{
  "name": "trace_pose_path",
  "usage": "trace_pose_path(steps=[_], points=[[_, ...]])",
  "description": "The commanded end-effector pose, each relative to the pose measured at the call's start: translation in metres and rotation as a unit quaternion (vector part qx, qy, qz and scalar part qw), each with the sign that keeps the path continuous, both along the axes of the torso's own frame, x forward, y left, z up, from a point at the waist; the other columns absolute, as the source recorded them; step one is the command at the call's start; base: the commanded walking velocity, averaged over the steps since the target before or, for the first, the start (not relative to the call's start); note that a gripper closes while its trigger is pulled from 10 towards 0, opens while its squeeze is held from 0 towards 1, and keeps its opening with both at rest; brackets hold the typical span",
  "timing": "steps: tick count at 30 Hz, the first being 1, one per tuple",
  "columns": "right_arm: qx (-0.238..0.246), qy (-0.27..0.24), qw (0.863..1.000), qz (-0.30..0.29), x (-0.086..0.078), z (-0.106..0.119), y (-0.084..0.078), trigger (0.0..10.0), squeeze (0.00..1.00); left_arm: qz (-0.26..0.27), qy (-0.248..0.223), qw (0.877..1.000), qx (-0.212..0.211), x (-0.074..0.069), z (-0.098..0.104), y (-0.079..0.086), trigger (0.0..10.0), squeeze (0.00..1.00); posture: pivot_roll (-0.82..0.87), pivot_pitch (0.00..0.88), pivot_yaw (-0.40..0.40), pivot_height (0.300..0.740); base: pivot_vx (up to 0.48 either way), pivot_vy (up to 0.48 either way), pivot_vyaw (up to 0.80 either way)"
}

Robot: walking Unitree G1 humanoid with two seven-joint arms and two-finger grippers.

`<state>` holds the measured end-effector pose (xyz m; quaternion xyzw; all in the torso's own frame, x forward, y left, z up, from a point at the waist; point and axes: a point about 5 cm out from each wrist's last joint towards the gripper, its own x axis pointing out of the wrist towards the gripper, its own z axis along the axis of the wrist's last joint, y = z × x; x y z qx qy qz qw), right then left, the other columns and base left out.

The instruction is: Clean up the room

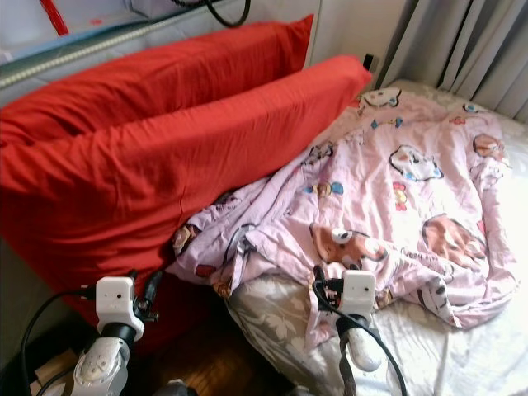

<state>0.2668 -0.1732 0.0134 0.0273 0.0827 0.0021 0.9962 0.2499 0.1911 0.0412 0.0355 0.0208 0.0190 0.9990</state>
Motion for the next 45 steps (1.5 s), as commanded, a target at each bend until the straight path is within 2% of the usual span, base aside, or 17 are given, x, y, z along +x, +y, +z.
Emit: trace_pose_path(steps=[1,15,19,22,25,31,37,45], points=[[0.001,-0.001,1.000,0.000,-0.003,-0.001,-0.002,10.0,0.00,0.000,0.014,1.000,-0.004,-0.003,-0.004,-0.002,10.0,0.00,0.12,0.178,-0.072,0.651,0.000,0.000,0.00],[0.016,0.001,1.000,0.020,0.000,0.000,0.005,10.0,0.00,-0.002,0.014,1.000,-0.009,-0.002,-0.001,-0.005,10.0,0.00,0.13,0.200,-0.077,0.651,0.000,0.000,0.00],[0.009,0.018,0.999,0.029,0.001,-0.003,0.007,10.0,0.00,-0.002,0.016,1.000,-0.010,-0.002,-0.002,-0.005,10.0,0.00,0.12,0.204,-0.077,0.651,0.000,0.000,0.00],[0.010,0.020,0.999,0.033,0.001,-0.003,0.007,10.0,0.00,0.000,0.020,1.000,-0.010,-0.002,-0.002,-0.004,10.0,0.00,0.13,0.207,-0.077,0.631,0.000,0.000,0.00],[0.025,0.019,0.999,0.036,0.001,-0.004,0.006,10.0,0.00,-0.001,0.021,1.000,-0.010,-0.002,-0.002,-0.004,10.0,0.00,0.12,0.210,-0.076,0.631,0.000,0.000,0.00],[0.019,0.019,0.999,0.041,0.001,-0.003,0.006,10.0,0.00,-0.003,0.022,1.000,-0.011,-0.002,-0.002,-0.005,10.0,0.00,0.12,0.220,-0.078,0.631,0.000,0.000,0.00],[0.020,0.029,0.998,0.057,0.000,-0.007,0.009,10.0,0.00,-0.005,0.024,1.000,-0.012,-0.002,-0.002,-0.006,10.0,0.00,0.12,0.220,-0.078,0.607,0.000,0.000,0.00],[0.033,0.034,0.996,0.077,-0.001,-0.009,0.014,10.0,0.00,-0.004,0.024,1.000,-0.010,-0.001,-0.001,-0.005,10.0,0.00,0.13,0.218,-0.076,0.607,0.000,0.000,0.00]])
